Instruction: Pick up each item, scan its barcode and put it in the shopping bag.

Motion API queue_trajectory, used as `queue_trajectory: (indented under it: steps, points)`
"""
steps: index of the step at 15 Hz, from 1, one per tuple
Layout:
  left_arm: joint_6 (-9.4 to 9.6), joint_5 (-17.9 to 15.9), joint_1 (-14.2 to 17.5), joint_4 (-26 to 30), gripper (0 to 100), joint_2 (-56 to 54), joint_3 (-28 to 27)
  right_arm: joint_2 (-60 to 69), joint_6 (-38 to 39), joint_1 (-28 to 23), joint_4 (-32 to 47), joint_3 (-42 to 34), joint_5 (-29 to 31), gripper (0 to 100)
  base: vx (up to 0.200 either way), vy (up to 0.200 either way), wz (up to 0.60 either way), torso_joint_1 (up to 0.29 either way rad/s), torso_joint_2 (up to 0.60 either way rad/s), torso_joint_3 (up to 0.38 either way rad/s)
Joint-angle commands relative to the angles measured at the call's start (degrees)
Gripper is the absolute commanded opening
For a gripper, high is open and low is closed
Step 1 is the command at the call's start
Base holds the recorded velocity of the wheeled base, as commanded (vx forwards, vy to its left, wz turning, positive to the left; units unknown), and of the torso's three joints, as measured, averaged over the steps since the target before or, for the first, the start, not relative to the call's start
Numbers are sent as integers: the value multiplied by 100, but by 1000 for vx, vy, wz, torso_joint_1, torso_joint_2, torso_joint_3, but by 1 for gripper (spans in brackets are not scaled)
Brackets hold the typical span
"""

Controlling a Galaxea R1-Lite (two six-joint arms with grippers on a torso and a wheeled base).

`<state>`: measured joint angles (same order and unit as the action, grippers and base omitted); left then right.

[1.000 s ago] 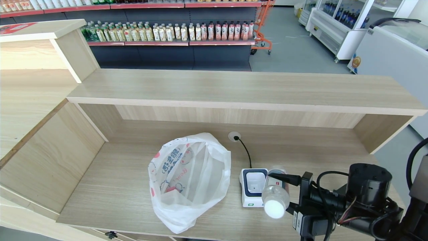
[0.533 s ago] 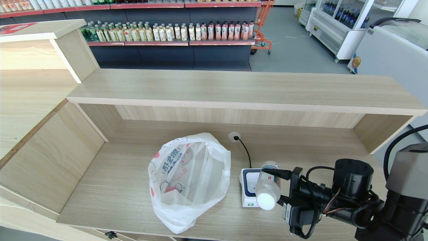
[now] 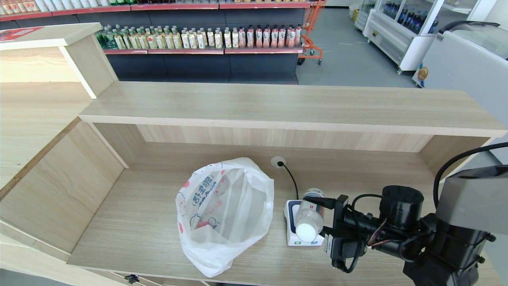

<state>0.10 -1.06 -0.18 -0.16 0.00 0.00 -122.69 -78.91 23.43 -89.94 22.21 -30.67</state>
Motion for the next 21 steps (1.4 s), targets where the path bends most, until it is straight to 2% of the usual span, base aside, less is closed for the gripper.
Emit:
queue_trajectory:
  steps: [1,7,14,17,19,21]
  points:
    - [-1,1,1,-2,100,9,0,-185,-2,21,-6,108,0,0,0,0,0,0,0,0]
    - [8,1,1,-2,100,9,0,-423,16,241,-6,345,17,0,0,0,0,0,0,0]
    - [8,1,1,-2,100,9,0,-467,7,241,-6,345,17,0,0,0,0,0,0,0]
    - [17,1,1,-2,100,9,0,-54,244,329,-6,662,105,0,0,0,0,0,0,0]
    - [8,1,1,-2,100,9,0,509,675,399,12,1066,738,0,0,0,0,0,0,0]
    - [17,1,1,-2,100,9,0,1300,1589,417,275,978,2056,0,0,0,0,0,0,0]
